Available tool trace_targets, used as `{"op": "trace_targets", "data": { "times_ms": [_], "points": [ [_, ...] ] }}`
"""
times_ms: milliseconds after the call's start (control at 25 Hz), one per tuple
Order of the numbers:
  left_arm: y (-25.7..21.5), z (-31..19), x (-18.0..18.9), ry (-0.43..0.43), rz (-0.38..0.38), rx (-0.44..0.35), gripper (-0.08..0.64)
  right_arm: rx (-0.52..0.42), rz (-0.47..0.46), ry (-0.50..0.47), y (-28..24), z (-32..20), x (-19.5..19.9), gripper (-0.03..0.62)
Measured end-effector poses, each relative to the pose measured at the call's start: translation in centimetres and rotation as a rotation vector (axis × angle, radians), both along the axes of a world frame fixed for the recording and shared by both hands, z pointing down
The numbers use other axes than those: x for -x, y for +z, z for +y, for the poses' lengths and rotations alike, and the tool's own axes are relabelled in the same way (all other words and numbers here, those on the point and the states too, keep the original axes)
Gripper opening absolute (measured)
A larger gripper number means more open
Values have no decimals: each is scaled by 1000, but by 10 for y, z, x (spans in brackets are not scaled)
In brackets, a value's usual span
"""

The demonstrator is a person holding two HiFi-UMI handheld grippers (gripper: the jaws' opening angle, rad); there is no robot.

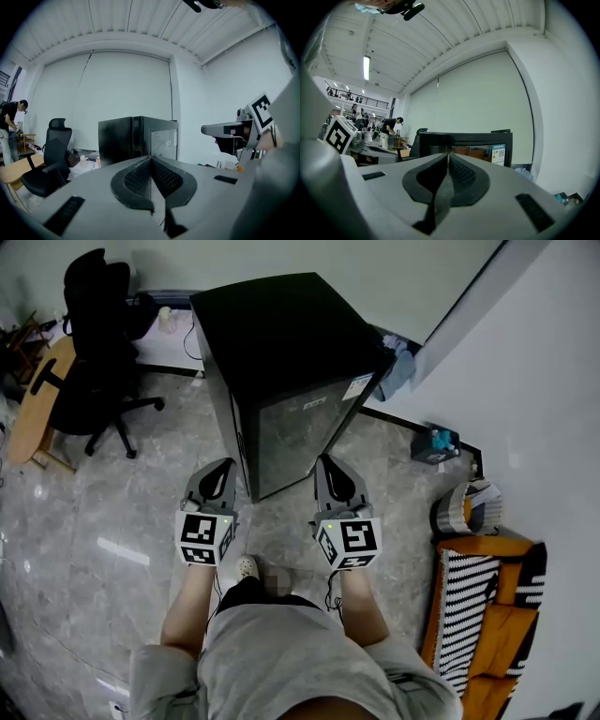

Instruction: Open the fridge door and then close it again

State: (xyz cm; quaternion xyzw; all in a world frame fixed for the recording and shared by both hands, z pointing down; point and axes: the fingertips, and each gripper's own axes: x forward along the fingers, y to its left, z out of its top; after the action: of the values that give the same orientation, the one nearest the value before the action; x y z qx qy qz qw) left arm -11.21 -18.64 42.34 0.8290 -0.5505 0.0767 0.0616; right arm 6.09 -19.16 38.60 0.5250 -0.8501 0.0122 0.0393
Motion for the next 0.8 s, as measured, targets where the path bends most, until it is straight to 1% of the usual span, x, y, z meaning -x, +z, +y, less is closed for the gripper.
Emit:
{"op": "trace_targets", "data": {
  "times_ms": [280, 800],
  "points": [
    [-26, 16, -2, -2, 20, -59, 14, -21, -2, -7, -10, 11, 2, 26],
    [-55, 40, -11, 2, 51, -133, 14, -52, -14, -10, -27, 30, -4, 26]
  ]
}}
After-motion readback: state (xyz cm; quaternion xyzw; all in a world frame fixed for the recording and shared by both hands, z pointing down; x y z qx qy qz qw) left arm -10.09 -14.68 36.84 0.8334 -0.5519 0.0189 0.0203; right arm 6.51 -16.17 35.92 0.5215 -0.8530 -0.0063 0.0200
